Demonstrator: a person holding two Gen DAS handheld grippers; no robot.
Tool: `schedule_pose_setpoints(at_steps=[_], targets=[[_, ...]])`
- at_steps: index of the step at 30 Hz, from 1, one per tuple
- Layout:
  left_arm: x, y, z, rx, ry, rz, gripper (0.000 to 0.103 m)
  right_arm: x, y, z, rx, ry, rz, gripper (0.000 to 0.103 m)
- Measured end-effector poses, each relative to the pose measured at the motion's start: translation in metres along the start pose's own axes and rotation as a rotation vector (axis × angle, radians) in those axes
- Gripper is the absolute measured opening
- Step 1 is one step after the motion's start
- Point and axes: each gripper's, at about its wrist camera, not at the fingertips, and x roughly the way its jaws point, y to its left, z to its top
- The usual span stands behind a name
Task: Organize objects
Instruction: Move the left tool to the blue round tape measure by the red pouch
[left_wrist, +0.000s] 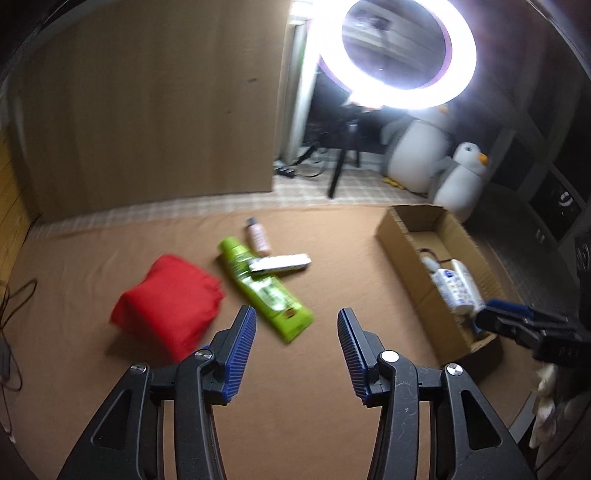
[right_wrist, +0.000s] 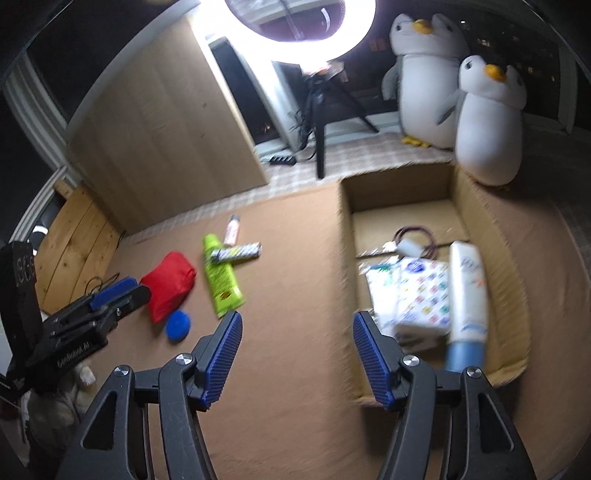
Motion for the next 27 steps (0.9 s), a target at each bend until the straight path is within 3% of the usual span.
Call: schedule_pose_setpoints(at_steps=[7,13,22,27], targets=[[0.004,0.078,-0.008,-0.112,0.032,0.053,0.051,0.011,0.029,-0.027,-0.031,0.023,-0.007,0.059],[0.015,0.116,-0.01,-0.153,0.056,0.067,0.051,0.015,0.031,-0.043,-0.003,0.022,-0.009,0.059],[0.052,0.092,-0.043,-0.127,0.161,-0.012,0.051,0.011,0.029,-0.056,0.006,0.002,-0.034,0.059],[0.076,0.077,-0.06,-0.102,0.213,0.028,0.056,0.007,0.022,-0.06,0.03,0.004,-0.037,0.059]])
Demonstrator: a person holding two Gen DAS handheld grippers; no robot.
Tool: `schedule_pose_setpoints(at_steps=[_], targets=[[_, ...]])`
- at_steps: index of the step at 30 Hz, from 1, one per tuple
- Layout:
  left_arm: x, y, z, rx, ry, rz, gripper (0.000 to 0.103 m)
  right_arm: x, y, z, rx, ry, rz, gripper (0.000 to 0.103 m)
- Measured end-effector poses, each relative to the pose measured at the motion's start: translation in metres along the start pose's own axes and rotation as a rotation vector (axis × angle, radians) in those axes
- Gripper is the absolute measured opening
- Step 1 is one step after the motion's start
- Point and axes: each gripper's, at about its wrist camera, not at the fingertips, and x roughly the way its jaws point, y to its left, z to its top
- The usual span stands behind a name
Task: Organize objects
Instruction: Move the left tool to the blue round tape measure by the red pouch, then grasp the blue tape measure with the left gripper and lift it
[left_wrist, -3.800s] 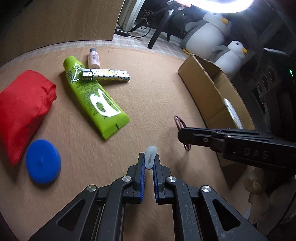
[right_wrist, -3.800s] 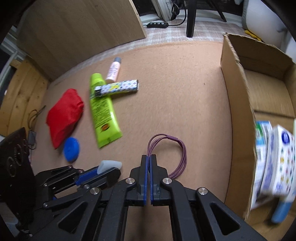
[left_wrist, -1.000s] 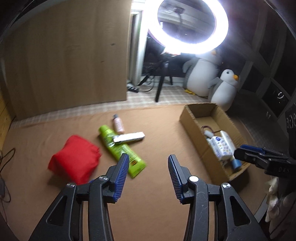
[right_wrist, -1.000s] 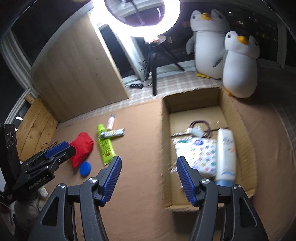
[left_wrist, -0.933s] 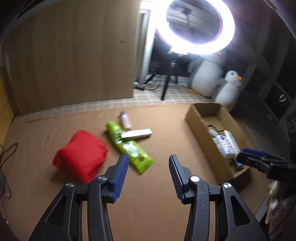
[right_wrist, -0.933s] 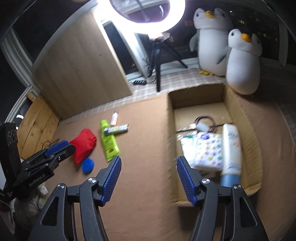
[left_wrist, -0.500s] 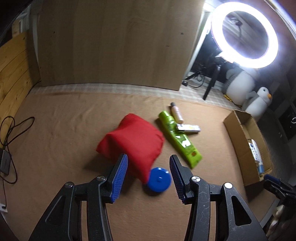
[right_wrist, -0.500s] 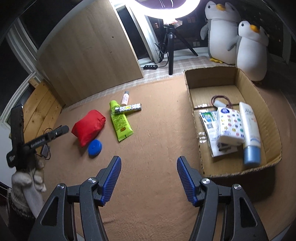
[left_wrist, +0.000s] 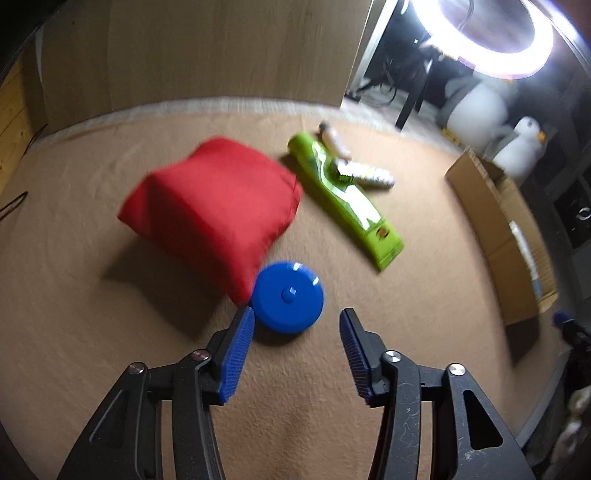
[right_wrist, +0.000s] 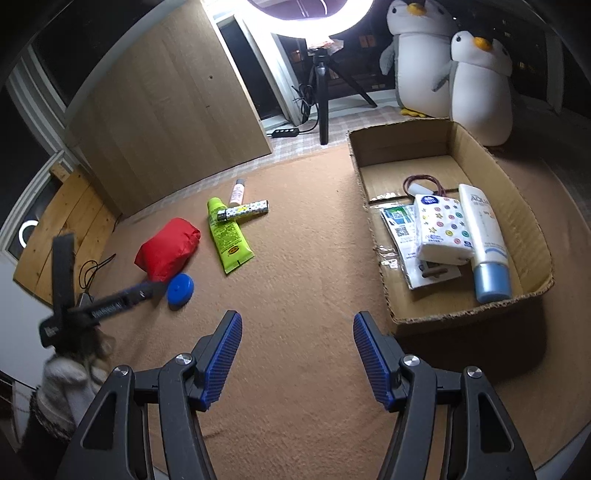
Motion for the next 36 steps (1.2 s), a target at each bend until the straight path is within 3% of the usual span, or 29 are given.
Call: schedule_pose_setpoints(at_steps=[18,29,36], targets=[[0.03,-0.005,0.005,-0.027,-0.016,0.104,0.057,-0.007,-0.008,-0.009,-0.001,0.017,-0.033,0.059],[0.025,-0.01,-0.004,-0.007,-0.023,0.091,0.054,-0.011,-0.017,-0.012,0.006,0.021,-0.044,0.059],[0.019,-0.032,-0.008,0.012,-0.011,0.036,0.054,-0.015,-0.02,-0.01,-0.005,0.01,-0.048,0.059]])
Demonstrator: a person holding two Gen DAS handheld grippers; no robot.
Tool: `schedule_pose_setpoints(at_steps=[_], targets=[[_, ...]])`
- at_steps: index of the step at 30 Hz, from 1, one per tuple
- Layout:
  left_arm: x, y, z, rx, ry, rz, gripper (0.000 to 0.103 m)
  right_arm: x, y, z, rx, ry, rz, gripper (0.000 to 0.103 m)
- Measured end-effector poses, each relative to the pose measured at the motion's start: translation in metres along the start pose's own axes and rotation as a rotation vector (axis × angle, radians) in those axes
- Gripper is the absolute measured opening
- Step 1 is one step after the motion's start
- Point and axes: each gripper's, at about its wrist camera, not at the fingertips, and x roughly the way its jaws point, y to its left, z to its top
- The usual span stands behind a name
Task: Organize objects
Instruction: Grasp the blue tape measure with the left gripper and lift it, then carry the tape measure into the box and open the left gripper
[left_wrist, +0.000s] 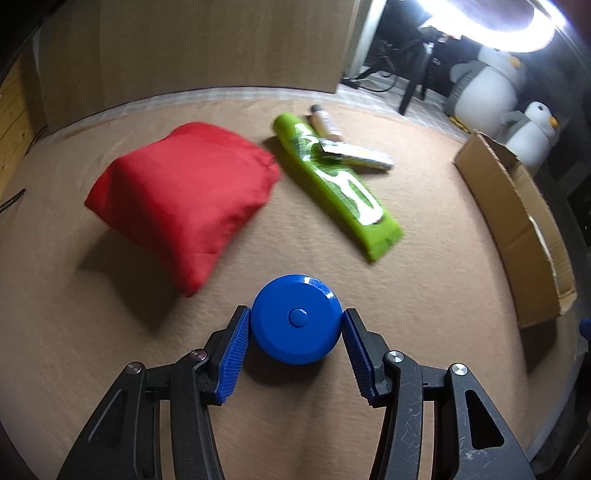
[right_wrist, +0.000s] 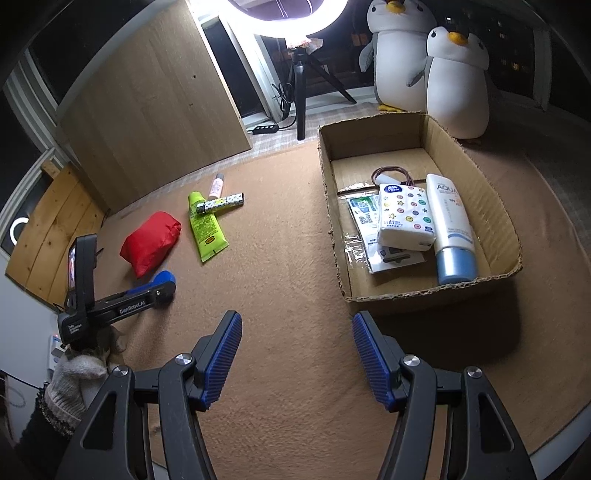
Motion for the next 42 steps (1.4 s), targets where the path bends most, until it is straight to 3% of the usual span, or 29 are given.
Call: schedule_pose_setpoints(at_steps=[7,14,27,42], targets=[[-0.019,-0.051,0.016,0.069,-0.044,-0.058,0.054,-0.006,-0.007,0.001,-0.022,-0.014,-0.022,0.059],[-0.028,-0.127,0.048,0.172,-0.097,-0.121,0.054,-0.017,-0.03,-0.001,-0.017,-0.027,-0.062,0.059],[-0.011,-0.245,0.089,0.289,-0.121,-0.177,0.054,-0.041,-0.095,-0.015,0.072,-0.036,-0.123,0.059],[0.019,-0.295,0.11,0.334,-0.119,-0.148,0.054,-0.051,-0.127,-0.024,0.113,-0.035,-0.139,0.059]])
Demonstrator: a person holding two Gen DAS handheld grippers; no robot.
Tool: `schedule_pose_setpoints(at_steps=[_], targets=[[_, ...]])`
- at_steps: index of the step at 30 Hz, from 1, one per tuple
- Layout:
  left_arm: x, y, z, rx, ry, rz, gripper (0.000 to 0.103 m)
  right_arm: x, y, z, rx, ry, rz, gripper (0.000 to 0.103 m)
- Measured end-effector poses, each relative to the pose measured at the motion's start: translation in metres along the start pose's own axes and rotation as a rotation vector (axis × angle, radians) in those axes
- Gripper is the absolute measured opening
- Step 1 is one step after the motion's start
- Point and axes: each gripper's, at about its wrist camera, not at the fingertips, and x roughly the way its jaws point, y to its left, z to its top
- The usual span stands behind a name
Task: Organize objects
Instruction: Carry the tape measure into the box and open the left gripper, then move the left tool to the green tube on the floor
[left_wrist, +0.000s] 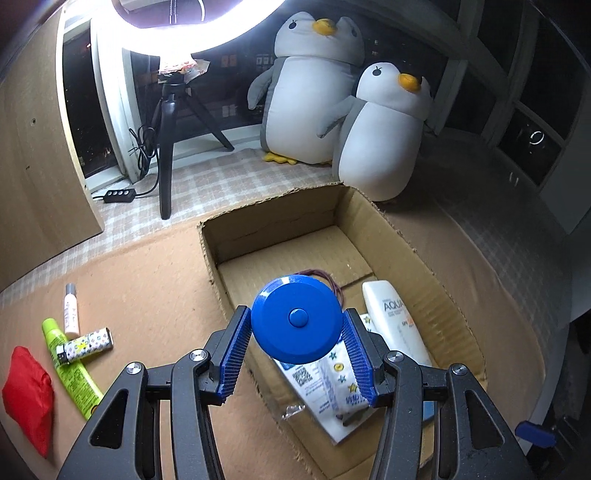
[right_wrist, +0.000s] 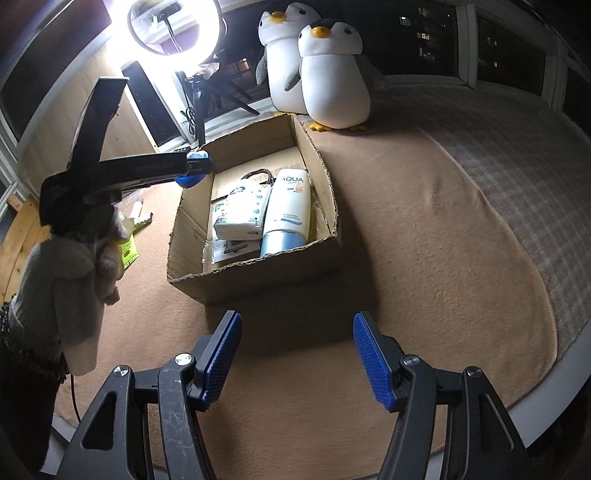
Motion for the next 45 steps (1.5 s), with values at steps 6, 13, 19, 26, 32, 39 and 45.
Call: schedule_pose_setpoints(at_steps=[6,13,19,26,32,39,45], targets=[[0.001,-0.002,0.005,-0.005,-0.013,0.0,0.054,0.001,-0.001,0.0,-0.001,0.001,-0.001,0.059],[-0.009,-0.002,0.005,-0.006,-0.025,-0.01,0.055,0.002,0.0,0.0,-0.003,0.003,0.003,0.059],[-0.018,0.007,0.001,-0.013,-0.026,-0.009,0.055,0.005,0.009,0.0,-0.01,0.016,0.02,0.06],[-0.033,0.03,-0.007,-0.034,-0.03,0.01,0.055,0.009,0.024,0.0,-0.026,0.024,0.032,0.061],[-0.045,0.074,-0.017,-0.08,-0.024,0.06,0.055,0.016,0.046,-0.001,-0.051,0.044,0.049,0.062],[-0.047,0.155,-0.029,-0.192,0.002,0.14,0.055,0.024,0.072,-0.001,-0.089,0.055,0.072,0.062],[-0.044,0.236,-0.034,-0.339,0.013,0.182,0.055,0.033,0.084,-0.004,-0.109,0.083,0.076,0.062]])
